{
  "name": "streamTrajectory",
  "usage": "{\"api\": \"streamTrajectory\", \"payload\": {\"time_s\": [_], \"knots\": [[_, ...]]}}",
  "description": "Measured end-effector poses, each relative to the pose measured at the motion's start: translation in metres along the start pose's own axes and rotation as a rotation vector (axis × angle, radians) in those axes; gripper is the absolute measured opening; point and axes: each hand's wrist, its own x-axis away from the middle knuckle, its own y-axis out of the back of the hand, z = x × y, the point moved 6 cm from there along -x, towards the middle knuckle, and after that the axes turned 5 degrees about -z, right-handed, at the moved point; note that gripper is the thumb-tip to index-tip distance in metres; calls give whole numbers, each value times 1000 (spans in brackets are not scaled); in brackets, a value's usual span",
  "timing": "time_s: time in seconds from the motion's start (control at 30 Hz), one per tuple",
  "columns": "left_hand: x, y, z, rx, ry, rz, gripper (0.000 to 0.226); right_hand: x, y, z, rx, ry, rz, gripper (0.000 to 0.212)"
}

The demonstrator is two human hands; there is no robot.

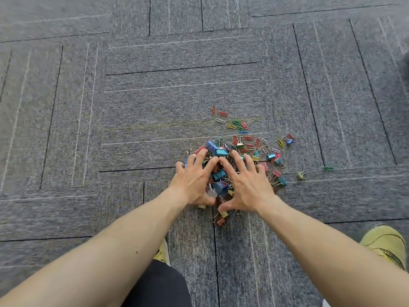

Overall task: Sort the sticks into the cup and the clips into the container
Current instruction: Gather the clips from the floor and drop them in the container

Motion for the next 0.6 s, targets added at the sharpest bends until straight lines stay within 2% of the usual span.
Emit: {"api": "streamTrajectory", "payload": {"time_s": [0.4,0.6], "knots": [[-5,-2,8,186,65,-73,87,-19,1,9,-74,4,-63,98],[-1,-2,6,131,61,-81,74,-11,-1,15,-198,-14,-80,72]]}}
